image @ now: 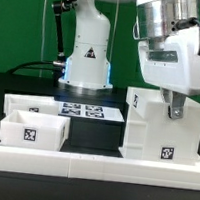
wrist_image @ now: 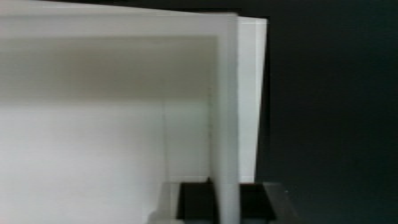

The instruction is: Assemble drawer

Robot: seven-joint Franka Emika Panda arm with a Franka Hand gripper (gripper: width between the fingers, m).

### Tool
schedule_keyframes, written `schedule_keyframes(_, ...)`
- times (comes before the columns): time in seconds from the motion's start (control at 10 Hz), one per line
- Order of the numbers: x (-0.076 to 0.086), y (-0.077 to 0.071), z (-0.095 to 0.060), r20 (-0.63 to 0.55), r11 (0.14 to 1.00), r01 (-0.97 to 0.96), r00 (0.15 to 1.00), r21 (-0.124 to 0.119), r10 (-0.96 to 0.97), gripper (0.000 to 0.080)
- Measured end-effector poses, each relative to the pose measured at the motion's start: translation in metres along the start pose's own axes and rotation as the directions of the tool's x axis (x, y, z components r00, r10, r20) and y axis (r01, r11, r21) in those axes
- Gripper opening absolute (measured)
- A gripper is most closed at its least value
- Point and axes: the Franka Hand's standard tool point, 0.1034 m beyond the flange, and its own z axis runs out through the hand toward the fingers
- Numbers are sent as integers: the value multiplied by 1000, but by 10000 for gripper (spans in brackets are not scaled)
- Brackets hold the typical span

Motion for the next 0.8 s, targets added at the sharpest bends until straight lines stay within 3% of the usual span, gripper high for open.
schedule_keyframes(0.4, -1, -1, 0, 2, 1000, 6, 1000, -3, -6, 69)
schedule_keyframes(0.6, -1, -1, 0, 2, 1000, 21, 1000, -2, -21, 383)
schedule_keyframes(0.7, 0, -1, -3, 4, 993, 117, 993, -3, -117, 383)
schedule_keyframes(0.8, 2, -2, -6, 5, 982, 189, 982, 2, -189, 519)
